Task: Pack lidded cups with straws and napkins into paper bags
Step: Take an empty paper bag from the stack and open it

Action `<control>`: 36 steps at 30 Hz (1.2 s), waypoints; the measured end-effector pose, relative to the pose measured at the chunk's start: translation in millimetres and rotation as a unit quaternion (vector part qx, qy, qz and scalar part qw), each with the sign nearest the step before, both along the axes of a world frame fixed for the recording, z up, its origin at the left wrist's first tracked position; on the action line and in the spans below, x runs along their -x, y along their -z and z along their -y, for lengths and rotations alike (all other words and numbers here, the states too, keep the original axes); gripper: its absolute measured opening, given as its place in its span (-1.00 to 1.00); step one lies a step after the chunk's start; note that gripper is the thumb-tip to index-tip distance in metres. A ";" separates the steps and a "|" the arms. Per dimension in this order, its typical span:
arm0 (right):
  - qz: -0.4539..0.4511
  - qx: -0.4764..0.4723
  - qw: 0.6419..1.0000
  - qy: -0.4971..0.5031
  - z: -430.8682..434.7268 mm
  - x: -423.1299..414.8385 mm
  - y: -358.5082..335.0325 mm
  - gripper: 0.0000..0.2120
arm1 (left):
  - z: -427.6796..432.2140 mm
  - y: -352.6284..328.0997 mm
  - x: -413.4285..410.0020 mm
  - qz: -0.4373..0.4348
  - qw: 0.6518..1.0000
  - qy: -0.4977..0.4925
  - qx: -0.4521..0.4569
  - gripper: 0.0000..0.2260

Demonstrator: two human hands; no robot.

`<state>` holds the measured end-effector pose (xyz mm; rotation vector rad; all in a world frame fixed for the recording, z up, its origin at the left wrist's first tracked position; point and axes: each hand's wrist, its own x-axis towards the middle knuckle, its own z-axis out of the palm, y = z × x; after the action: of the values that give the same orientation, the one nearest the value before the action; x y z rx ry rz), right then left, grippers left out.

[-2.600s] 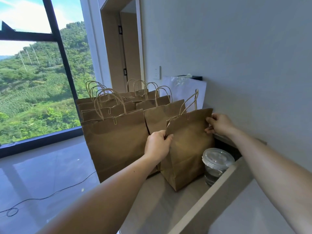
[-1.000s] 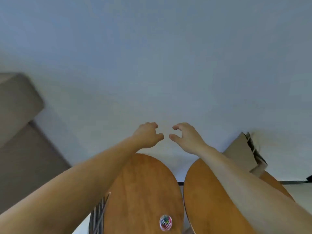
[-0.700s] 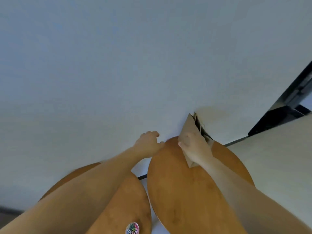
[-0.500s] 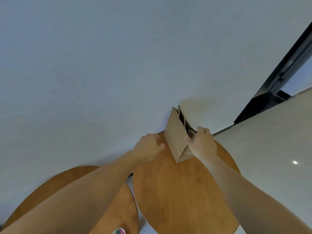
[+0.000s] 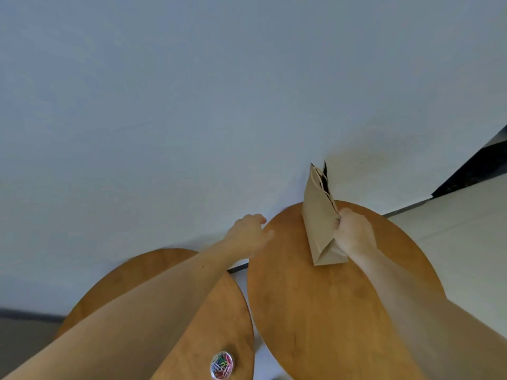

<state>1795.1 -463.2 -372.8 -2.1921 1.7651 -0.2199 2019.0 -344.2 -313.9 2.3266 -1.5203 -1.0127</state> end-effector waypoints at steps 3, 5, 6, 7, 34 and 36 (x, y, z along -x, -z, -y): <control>0.028 0.034 0.998 -0.052 -30.4 -32.6 -18.0 -0.78 | -19.0 -3.6 -20.4 -0.008 1.000 -0.029 0.008 -0.48; 0.040 0.042 0.995 -0.085 -53.9 -58.1 -30.9 -0.73 | -36.3 -5.1 -34.1 -0.017 0.999 -0.049 0.015 -0.47; 0.041 0.043 0.993 -0.102 -67.9 -73.9 -38.6 -0.74 | -48.9 -8.4 -43.6 -0.019 0.998 -0.058 0.019 -0.46; 0.045 0.039 0.992 -0.116 -78.0 -85.0 -42.5 -0.77 | -56.7 -9.4 -48.9 -0.022 0.997 -0.065 0.020 -0.45; -0.042 -0.154 0.941 -0.299 -431.9 -266.5 3.4 -0.65 | -415.8 54.5 -198.9 -0.142 0.962 -0.232 -0.039 -0.37; -0.080 -0.137 0.938 -0.308 -426.6 -267.0 2.4 -0.43 | -416.8 58.2 -196.8 -0.146 0.960 -0.236 -0.040 -0.33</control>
<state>2062.1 -36.6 -375.2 -2.4604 1.0087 0.3384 2215.8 72.6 -372.1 2.2959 -0.7764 -1.2241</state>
